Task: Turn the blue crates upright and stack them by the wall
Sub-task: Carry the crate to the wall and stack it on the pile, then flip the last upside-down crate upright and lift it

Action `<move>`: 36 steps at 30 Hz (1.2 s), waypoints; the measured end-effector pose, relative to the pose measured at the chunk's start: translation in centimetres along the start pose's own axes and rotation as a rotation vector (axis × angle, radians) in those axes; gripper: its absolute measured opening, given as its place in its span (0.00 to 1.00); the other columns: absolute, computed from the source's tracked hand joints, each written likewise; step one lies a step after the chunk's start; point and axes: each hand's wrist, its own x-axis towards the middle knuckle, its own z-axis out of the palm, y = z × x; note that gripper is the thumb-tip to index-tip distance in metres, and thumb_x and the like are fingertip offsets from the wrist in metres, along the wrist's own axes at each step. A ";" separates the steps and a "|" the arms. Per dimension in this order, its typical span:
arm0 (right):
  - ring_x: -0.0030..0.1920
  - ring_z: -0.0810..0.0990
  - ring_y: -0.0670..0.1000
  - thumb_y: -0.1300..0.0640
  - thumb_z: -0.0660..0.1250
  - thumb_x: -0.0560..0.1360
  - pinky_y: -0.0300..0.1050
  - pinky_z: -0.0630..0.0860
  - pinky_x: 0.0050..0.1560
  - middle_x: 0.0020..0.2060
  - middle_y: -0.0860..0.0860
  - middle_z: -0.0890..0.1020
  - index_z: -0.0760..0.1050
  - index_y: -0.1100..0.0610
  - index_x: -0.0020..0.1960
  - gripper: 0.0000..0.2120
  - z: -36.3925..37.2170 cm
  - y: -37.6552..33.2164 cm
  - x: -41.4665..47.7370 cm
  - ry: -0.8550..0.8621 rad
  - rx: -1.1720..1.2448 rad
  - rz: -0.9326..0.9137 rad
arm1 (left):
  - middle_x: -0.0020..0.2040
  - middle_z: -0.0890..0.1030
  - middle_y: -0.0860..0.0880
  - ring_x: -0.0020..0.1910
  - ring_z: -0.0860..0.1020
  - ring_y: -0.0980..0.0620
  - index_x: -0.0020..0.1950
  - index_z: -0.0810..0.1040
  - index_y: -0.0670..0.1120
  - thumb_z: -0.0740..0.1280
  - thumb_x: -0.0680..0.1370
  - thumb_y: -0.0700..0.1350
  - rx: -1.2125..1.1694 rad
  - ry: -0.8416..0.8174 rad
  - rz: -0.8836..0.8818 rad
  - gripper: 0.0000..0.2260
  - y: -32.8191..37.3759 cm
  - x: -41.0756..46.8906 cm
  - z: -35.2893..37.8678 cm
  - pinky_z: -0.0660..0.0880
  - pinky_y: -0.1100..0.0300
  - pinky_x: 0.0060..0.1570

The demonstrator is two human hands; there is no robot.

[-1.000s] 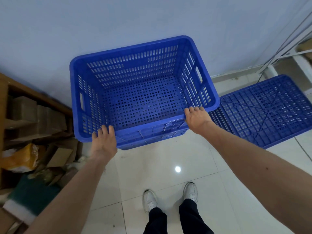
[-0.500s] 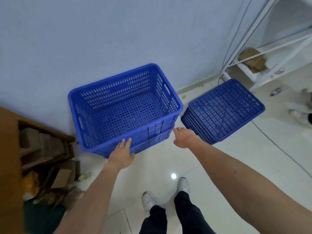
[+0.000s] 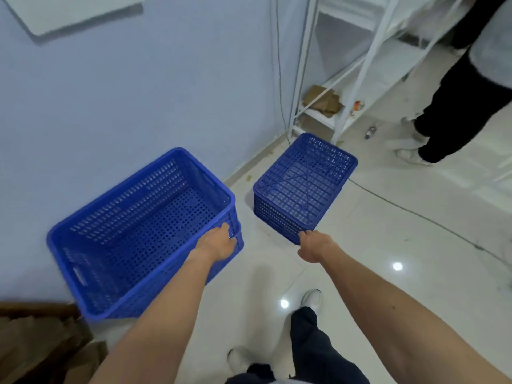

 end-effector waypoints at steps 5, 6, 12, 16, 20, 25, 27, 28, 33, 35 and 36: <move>0.69 0.70 0.58 0.50 0.56 0.80 0.52 0.68 0.68 0.70 0.58 0.70 0.62 0.58 0.74 0.24 -1.4 7.2 2.3 -0.020 0.086 0.062 | 0.64 0.77 0.41 0.59 0.76 0.42 0.72 0.66 0.43 0.56 0.81 0.53 0.049 -0.037 0.031 0.22 7.4 4.7 -1.6 0.72 0.51 0.54; 0.69 0.70 0.58 0.50 0.55 0.80 0.51 0.68 0.68 0.71 0.58 0.69 0.62 0.59 0.74 0.24 -1.8 8.8 2.9 -0.025 0.095 0.072 | 0.63 0.78 0.41 0.59 0.76 0.43 0.72 0.65 0.43 0.56 0.81 0.53 0.058 -0.049 0.035 0.22 9.0 5.9 -1.8 0.72 0.51 0.54; 0.70 0.70 0.58 0.51 0.54 0.81 0.50 0.66 0.68 0.71 0.58 0.69 0.62 0.60 0.74 0.24 -3.2 17.6 6.9 -0.036 0.160 0.120 | 0.69 0.74 0.40 0.65 0.74 0.41 0.76 0.62 0.42 0.56 0.83 0.52 0.125 -0.039 0.066 0.24 17.8 12.3 -2.9 0.71 0.51 0.62; 0.69 0.71 0.57 0.51 0.54 0.80 0.50 0.68 0.67 0.70 0.57 0.70 0.64 0.60 0.73 0.23 -3.7 22.0 8.1 -0.075 0.185 0.178 | 0.65 0.77 0.40 0.62 0.76 0.41 0.71 0.67 0.41 0.56 0.83 0.51 0.160 -0.029 0.124 0.20 21.2 15.2 -3.3 0.72 0.50 0.59; 0.68 0.72 0.57 0.52 0.55 0.80 0.50 0.69 0.66 0.69 0.57 0.72 0.66 0.59 0.72 0.23 -4.3 24.7 9.9 -0.106 0.243 0.216 | 0.62 0.78 0.41 0.59 0.77 0.41 0.71 0.66 0.41 0.56 0.83 0.52 0.193 -0.052 0.137 0.21 23.4 18.9 -4.4 0.73 0.51 0.55; 0.68 0.72 0.57 0.51 0.54 0.80 0.50 0.69 0.65 0.68 0.56 0.71 0.65 0.60 0.72 0.23 -4.5 25.6 12.8 -0.163 0.304 0.253 | 0.60 0.78 0.42 0.52 0.76 0.44 0.68 0.68 0.40 0.57 0.83 0.52 0.224 -0.113 0.159 0.19 24.7 25.0 -5.5 0.72 0.52 0.49; 0.68 0.72 0.57 0.51 0.54 0.80 0.50 0.69 0.65 0.68 0.57 0.72 0.65 0.60 0.71 0.22 -4.4 25.9 14.7 -0.183 0.346 0.277 | 0.60 0.78 0.41 0.53 0.77 0.44 0.66 0.69 0.41 0.57 0.82 0.53 0.244 -0.140 0.177 0.19 24.9 28.3 -5.7 0.73 0.51 0.51; 0.67 0.72 0.57 0.51 0.54 0.80 0.50 0.69 0.64 0.68 0.57 0.72 0.65 0.60 0.71 0.22 -4.2 26.1 15.8 -0.194 0.371 0.298 | 0.60 0.78 0.41 0.53 0.77 0.43 0.66 0.69 0.41 0.57 0.82 0.53 0.257 -0.147 0.193 0.19 24.9 30.2 -5.6 0.73 0.51 0.52; 0.66 0.73 0.58 0.50 0.55 0.80 0.48 0.70 0.62 0.66 0.57 0.74 0.68 0.60 0.68 0.21 -3.1 26.3 22.6 -0.214 0.563 0.453 | 0.62 0.79 0.42 0.58 0.78 0.42 0.70 0.68 0.41 0.56 0.83 0.52 0.288 -0.241 0.252 0.20 24.9 39.9 -5.3 0.75 0.49 0.56; 0.65 0.74 0.58 0.49 0.55 0.80 0.47 0.70 0.61 0.66 0.57 0.74 0.69 0.60 0.68 0.21 -2.6 26.1 25.5 -0.224 0.624 0.486 | 0.63 0.78 0.42 0.58 0.78 0.41 0.72 0.67 0.42 0.56 0.83 0.53 0.276 -0.266 0.240 0.21 24.4 43.6 -5.1 0.75 0.48 0.58; 0.65 0.74 0.58 0.49 0.56 0.80 0.46 0.70 0.61 0.65 0.57 0.75 0.69 0.60 0.67 0.21 -2.1 25.9 27.3 -0.225 0.644 0.496 | 0.62 0.78 0.41 0.58 0.78 0.41 0.70 0.69 0.42 0.56 0.83 0.53 0.268 -0.263 0.229 0.21 24.1 45.8 -4.7 0.75 0.48 0.58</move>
